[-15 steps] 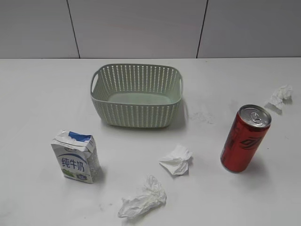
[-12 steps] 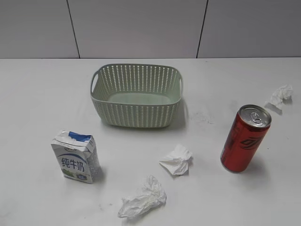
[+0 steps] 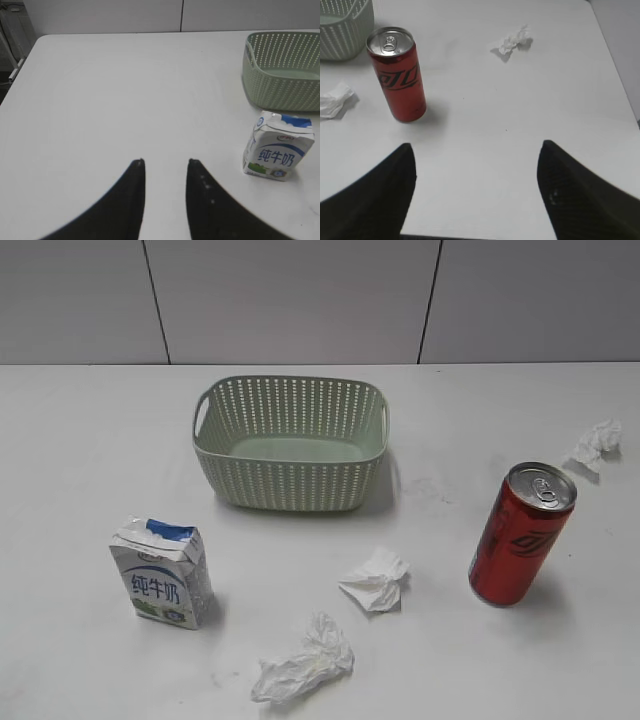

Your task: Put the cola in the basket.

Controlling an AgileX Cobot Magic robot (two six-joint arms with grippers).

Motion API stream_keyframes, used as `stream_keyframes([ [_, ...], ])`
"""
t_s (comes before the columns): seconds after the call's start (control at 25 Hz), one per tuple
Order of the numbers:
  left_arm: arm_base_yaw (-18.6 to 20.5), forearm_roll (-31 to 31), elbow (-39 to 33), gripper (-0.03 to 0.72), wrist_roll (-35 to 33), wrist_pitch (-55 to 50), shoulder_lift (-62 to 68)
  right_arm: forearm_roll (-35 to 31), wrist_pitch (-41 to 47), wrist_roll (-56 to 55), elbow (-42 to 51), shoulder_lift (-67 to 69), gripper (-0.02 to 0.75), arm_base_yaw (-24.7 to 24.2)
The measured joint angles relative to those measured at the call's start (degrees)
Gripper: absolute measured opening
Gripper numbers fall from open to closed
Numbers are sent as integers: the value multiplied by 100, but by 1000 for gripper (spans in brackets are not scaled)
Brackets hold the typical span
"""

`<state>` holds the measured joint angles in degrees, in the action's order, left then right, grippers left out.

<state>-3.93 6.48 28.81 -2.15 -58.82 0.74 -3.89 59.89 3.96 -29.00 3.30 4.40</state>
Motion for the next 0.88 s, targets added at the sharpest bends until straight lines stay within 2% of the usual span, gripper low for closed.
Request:
stream_keyframes([
  [0.32,0,0,0,230,0,0,0,-147,-122,0,-704,1948,571,0],
  [0.64,0,0,0,230,0,0,0,-1470,-361,288,-1741,4231,571,0],
  [0.88,0,0,0,230,0,0,0,-1809,-726,616,-2324,5701,571,29],
])
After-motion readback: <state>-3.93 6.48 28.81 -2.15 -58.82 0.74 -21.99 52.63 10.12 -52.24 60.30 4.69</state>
